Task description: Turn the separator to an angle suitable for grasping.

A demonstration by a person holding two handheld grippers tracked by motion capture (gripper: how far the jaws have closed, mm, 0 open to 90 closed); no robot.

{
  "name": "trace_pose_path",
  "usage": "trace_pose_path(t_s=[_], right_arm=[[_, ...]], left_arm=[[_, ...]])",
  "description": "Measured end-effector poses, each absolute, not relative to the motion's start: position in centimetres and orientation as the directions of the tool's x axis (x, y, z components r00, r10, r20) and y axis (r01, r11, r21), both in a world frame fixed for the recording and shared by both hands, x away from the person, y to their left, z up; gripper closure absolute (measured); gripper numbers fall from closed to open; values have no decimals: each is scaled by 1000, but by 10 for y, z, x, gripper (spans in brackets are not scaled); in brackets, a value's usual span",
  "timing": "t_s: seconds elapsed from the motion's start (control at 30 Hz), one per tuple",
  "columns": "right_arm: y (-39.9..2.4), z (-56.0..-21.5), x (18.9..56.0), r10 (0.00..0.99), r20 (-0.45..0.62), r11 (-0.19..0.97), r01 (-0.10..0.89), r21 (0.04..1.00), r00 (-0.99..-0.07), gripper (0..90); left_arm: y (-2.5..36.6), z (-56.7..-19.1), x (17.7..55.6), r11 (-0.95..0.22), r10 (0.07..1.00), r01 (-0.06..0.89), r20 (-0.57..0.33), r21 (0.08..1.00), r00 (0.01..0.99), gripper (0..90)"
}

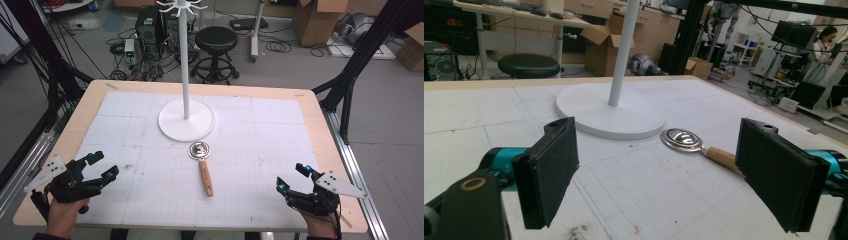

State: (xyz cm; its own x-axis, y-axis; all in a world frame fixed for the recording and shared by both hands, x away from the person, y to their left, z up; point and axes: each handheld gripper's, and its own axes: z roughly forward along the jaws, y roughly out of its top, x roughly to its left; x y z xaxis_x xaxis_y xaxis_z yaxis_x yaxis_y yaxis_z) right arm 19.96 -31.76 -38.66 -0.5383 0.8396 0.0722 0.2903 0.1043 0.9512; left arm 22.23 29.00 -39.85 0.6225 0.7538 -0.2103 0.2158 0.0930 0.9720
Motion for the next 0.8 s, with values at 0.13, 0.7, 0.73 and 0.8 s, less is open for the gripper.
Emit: trace_pose_path(t_s=[0.13,0.7,0.73,0.8], right_arm=[[-312,-389,203,836,79,111,309,945,-543,175],[-223,-415,236,661,14,435,398,808,-750,873],[-211,-419,241,632,13,467,395,791,-775,886],[-197,-423,247,611,14,497,398,771,-791,887]], left_arm=[[290,-399,223,98,757,219,-215,971,617,180],[293,-402,225,94,760,236,-223,967,611,182],[294,-402,226,98,763,238,-226,966,606,182],[294,-402,226,101,767,238,-228,966,600,182]])
